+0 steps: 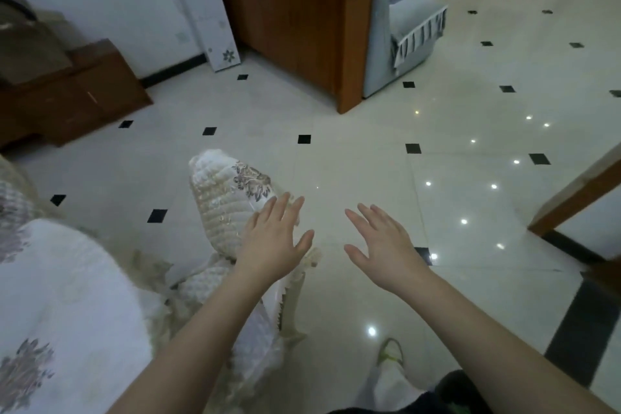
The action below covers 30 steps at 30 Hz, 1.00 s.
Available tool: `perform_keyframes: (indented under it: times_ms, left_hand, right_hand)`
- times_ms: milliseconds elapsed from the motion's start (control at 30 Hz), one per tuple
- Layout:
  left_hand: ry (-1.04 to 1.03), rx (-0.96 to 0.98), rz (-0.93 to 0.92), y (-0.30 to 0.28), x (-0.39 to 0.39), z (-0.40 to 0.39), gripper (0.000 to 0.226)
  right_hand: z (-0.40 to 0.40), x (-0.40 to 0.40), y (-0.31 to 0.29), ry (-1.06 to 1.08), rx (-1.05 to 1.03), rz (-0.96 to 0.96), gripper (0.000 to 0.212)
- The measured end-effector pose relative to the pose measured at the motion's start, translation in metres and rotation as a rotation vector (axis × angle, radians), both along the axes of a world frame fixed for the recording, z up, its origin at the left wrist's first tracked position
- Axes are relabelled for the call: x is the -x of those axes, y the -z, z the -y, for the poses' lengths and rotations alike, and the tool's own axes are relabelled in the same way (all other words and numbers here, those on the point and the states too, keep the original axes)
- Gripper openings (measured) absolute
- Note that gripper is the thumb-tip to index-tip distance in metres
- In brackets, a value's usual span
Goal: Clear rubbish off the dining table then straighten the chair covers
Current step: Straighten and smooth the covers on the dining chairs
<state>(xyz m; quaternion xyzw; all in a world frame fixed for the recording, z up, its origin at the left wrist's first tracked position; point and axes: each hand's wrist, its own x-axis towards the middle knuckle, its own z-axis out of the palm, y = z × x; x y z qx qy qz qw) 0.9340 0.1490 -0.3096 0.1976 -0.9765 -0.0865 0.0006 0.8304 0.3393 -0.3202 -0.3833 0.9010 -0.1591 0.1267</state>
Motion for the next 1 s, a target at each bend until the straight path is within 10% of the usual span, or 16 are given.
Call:
perform_keyframes:
  times_ms: [1000]
  left_hand:
    - [-0.886, -0.115, -0.249, 0.027, 0.099, 0.107, 0.085]
  right_hand:
    - [0.254, 0.188, -0.017, -0.860, -0.022, -0.063, 0.063]
